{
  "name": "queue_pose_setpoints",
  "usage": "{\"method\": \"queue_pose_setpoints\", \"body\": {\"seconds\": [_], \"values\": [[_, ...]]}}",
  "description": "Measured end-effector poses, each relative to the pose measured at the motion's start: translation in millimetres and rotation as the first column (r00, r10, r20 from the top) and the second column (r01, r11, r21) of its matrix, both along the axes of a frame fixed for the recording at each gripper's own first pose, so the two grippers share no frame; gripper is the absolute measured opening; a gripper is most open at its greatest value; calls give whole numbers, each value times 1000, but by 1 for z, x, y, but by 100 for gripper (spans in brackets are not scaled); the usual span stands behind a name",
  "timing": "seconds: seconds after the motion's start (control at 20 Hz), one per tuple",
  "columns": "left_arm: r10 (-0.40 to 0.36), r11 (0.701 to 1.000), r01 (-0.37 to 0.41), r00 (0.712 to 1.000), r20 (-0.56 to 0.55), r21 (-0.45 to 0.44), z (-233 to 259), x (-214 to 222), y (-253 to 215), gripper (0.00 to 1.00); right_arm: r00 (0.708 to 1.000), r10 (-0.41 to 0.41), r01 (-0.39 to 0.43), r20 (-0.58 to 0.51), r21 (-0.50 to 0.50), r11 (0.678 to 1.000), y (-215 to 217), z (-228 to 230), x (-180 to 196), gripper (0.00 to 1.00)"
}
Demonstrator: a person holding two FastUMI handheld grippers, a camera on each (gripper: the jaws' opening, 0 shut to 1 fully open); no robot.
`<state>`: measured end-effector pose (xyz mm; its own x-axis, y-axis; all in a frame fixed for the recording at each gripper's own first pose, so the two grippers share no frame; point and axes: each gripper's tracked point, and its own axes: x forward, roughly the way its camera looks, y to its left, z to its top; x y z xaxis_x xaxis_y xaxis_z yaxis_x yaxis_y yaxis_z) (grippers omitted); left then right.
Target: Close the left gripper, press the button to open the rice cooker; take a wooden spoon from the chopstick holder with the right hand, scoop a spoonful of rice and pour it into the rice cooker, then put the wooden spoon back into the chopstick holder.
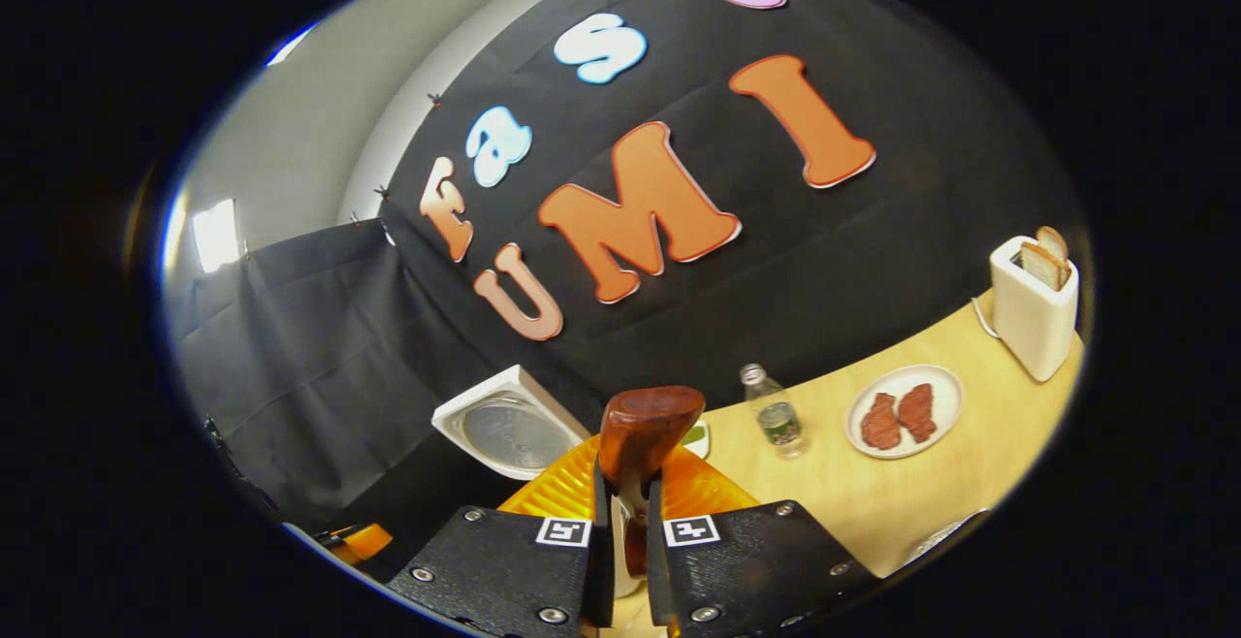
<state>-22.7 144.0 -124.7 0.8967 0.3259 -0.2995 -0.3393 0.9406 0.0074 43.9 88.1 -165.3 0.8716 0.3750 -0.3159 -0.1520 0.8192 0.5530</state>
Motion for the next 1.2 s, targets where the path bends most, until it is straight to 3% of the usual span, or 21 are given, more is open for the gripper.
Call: {"method": "queue_pose_setpoints", "body": {"seconds": [0.65,1.0,1.2], "values": [[-50,999,51,998,-34,21,-2,19,-84,99,977,-193,178,-88,-149,973,-175,-69,-58,13],[-15,999,17,999,-33,44,1,13,-95,98,958,-249,214,-146,-219,952,-221,-111,-94,14],[20,998,-18,999,-34,58,5,7,-97,99,956,-249,214,-157,-206,955,-216,-132,-97,16]]}}
